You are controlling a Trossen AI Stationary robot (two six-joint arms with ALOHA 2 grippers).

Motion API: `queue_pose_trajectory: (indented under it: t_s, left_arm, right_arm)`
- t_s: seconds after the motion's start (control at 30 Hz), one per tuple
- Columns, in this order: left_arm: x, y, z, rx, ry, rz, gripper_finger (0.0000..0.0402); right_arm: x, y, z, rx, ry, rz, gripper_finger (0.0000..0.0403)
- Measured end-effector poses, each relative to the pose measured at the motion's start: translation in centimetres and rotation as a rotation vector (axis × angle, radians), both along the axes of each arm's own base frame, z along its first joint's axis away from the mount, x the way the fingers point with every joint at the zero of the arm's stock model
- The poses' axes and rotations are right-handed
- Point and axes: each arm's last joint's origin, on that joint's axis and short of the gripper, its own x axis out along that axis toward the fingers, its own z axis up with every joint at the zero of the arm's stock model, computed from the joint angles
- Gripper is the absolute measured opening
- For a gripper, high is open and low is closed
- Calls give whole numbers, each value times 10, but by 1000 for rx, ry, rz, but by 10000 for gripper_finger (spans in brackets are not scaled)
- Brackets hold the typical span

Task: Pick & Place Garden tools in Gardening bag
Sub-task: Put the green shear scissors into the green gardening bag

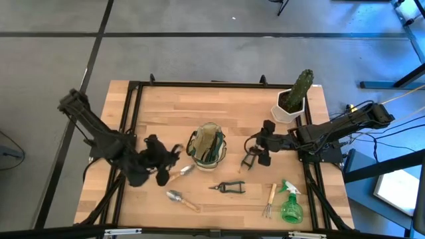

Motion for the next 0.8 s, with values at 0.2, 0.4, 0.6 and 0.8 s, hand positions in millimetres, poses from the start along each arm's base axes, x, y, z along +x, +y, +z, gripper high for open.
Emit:
queue_pose_trajectory:
  t_s: [0.2, 0.4, 0.6, 0.8]
  left_arm:
    - [11, 0, 43, 294, -220, -165, 38]
    - [26, 4, 78, 499, -514, -509, 38]
    - [37, 20, 84, 615, -714, -787, 38]
    - [49, 54, 58, 580, -885, -915, 38]
  right_arm:
    - [14, 7, 16, -9, -189, 175, 263]
    - [29, 9, 51, -113, -456, 390, 263]
    - [39, -1, 108, -10, -673, 713, 263]
    - [38, -6, 135, 1, -830, 924, 264]
